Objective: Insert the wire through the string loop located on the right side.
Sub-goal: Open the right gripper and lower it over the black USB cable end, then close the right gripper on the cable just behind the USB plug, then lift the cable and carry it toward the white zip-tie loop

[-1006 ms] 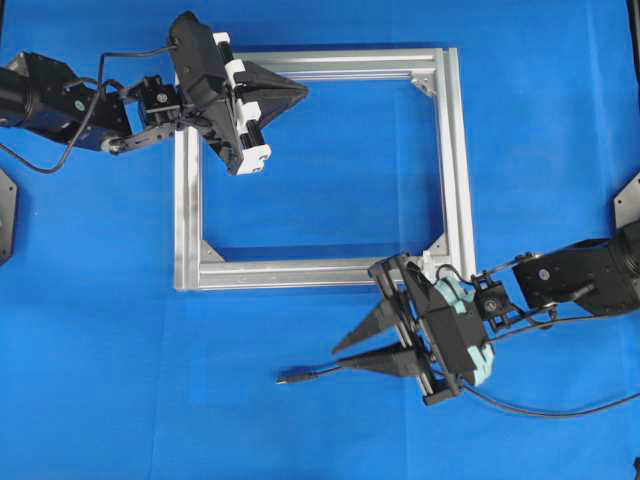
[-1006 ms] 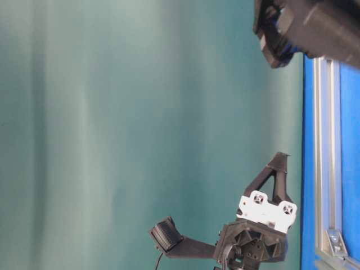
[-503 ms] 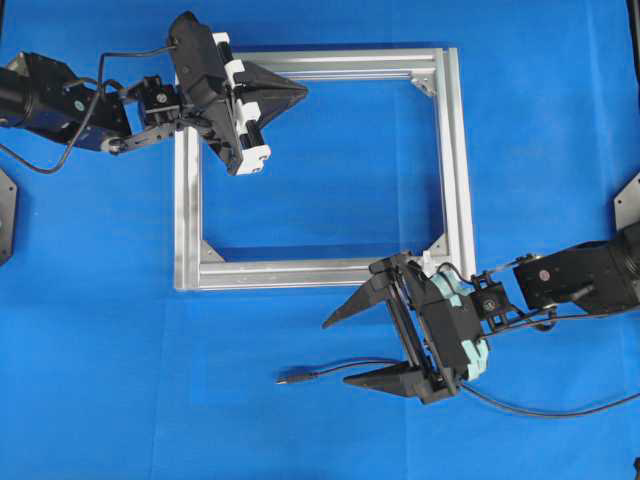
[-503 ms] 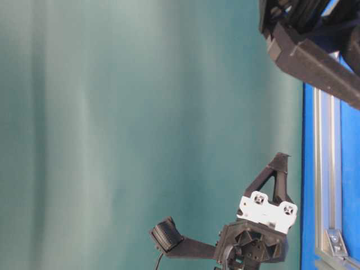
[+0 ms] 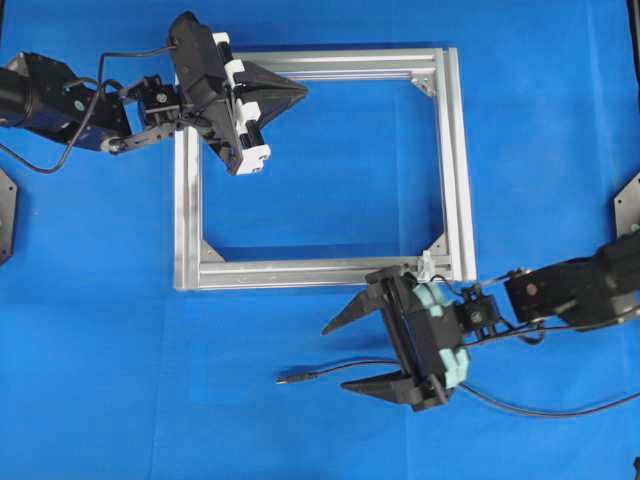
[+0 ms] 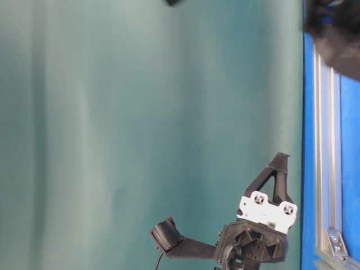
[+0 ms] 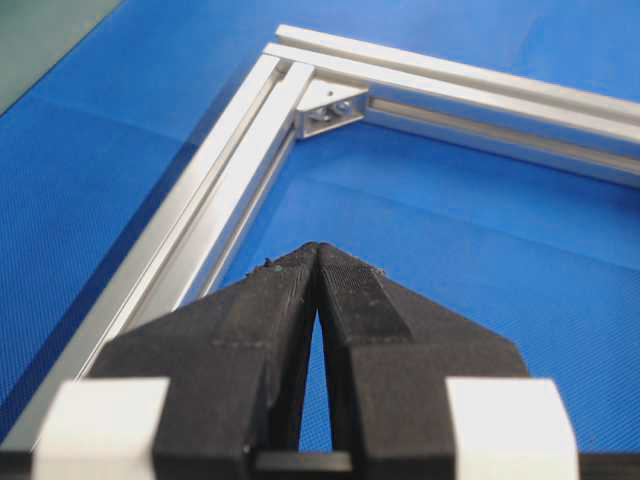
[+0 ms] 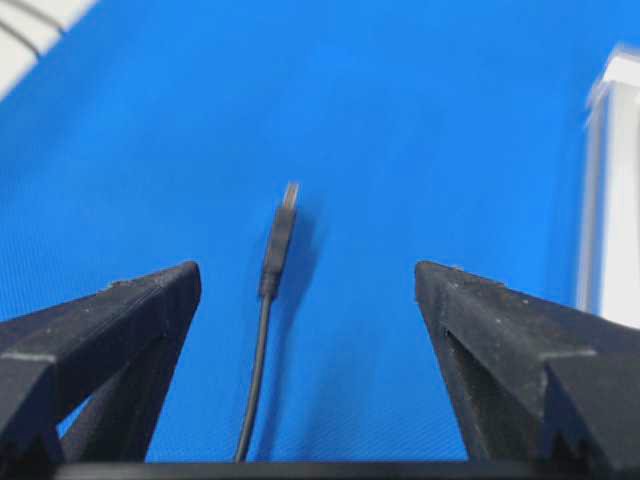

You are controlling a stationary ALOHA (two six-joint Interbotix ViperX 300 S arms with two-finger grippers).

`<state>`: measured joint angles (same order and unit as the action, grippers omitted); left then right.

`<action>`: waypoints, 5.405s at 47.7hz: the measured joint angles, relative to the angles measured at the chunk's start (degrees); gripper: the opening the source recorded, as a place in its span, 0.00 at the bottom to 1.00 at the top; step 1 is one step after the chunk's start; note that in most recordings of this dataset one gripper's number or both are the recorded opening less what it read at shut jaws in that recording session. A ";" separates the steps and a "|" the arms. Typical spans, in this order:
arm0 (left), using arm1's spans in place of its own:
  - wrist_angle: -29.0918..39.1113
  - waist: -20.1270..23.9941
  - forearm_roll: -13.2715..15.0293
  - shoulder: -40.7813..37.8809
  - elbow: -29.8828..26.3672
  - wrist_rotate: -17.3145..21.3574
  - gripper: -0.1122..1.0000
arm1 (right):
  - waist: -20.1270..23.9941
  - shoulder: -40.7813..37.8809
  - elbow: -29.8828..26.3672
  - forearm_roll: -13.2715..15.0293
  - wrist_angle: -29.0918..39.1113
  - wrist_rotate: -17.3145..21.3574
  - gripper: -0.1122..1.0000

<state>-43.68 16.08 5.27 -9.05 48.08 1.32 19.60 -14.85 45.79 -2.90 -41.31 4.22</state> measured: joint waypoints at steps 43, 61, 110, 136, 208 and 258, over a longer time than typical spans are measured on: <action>0.09 0.00 0.00 -0.09 0.00 -0.09 0.10 | 0.97 -6.33 -2.46 -4.31 0.00 0.00 0.85; 0.09 0.00 0.00 0.00 0.00 0.00 0.10 | 0.97 -6.77 -3.34 -4.22 2.81 -0.88 0.09; 0.09 0.00 0.00 0.00 0.09 -0.35 0.10 | 1.05 6.77 -2.64 -4.13 15.82 -1.14 0.07; 0.09 0.00 0.00 0.35 0.35 -0.44 0.10 | 1.05 7.03 -2.55 -4.13 16.44 -1.14 0.07; 0.09 0.00 0.00 0.35 0.53 -0.44 0.10 | 0.79 10.11 3.08 -4.31 16.35 -0.97 0.07; 0.09 0.00 0.00 0.35 0.53 -0.35 0.10 | 0.79 45.35 32.87 -7.47 23.03 -0.53 0.07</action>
<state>-43.59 16.08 5.27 -8.70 48.60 0.97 20.39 30.50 78.66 -10.37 -18.28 3.69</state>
